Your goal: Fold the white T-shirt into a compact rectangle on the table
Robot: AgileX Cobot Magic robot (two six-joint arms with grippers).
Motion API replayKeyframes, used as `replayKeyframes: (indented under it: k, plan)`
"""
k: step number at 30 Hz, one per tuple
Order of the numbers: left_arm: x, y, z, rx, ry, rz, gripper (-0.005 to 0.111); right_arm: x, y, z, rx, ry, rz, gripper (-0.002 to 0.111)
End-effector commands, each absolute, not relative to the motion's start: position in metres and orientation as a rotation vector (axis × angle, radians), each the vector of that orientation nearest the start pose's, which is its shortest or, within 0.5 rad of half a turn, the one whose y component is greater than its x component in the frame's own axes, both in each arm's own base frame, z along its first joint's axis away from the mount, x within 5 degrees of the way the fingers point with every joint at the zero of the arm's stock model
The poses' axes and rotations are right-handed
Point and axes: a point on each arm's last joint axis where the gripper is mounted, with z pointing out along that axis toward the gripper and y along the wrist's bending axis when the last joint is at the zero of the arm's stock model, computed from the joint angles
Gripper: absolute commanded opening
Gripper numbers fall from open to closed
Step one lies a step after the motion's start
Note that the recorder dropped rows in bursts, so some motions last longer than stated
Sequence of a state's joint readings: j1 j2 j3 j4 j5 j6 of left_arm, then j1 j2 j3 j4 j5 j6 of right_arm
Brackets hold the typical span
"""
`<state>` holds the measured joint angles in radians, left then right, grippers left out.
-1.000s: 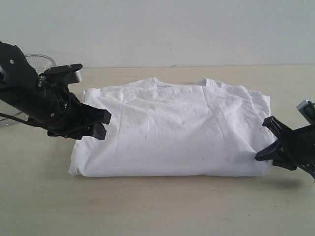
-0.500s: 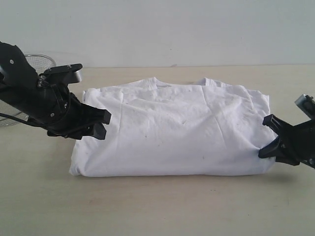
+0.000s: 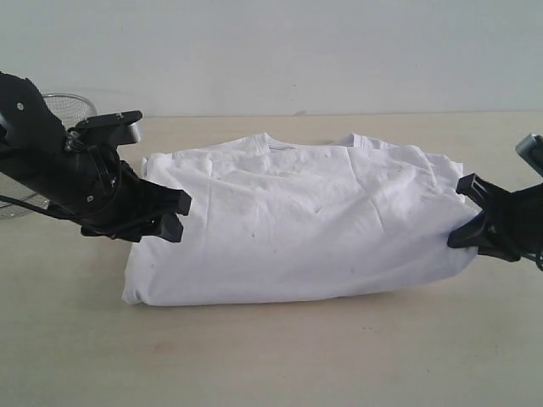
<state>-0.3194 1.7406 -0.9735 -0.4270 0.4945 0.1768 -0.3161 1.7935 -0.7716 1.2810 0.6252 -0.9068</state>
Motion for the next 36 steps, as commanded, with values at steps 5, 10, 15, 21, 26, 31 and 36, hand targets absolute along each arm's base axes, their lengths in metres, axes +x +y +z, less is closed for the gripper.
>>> replayKeyframes:
  k: [5,10,15,21,26,31,36]
  plan:
    - [0.308,-0.124,0.177,0.235,2.729,-0.433,0.055,0.321,-0.007,0.158,0.386,2.505,0.882,0.0]
    - [0.308,-0.124,0.178,0.249,2.731,-0.424,0.053,0.333,0.024,0.171,0.25,2.492,0.921,0.0]
    - [0.305,-0.12,0.187,0.264,2.719,-0.399,0.051,0.342,0.057,0.185,0.124,2.47,0.95,0.0]
    - [0.299,-0.114,0.213,0.262,2.646,-0.363,0.051,0.35,0.097,0.201,0.031,2.435,0.959,0.0]
    - [0.291,-0.106,0.233,0.252,2.618,-0.294,0.051,0.353,0.129,0.204,-0.044,2.431,0.981,0.0]
    - [0.278,-0.094,0.252,0.237,2.616,-0.18,0.051,0.357,0.159,0.199,-0.087,2.446,1.024,0.0]
    - [0.267,-0.084,0.265,0.236,2.619,-0.085,0.051,0.356,0.185,0.2,-0.138,2.44,1.056,0.0]
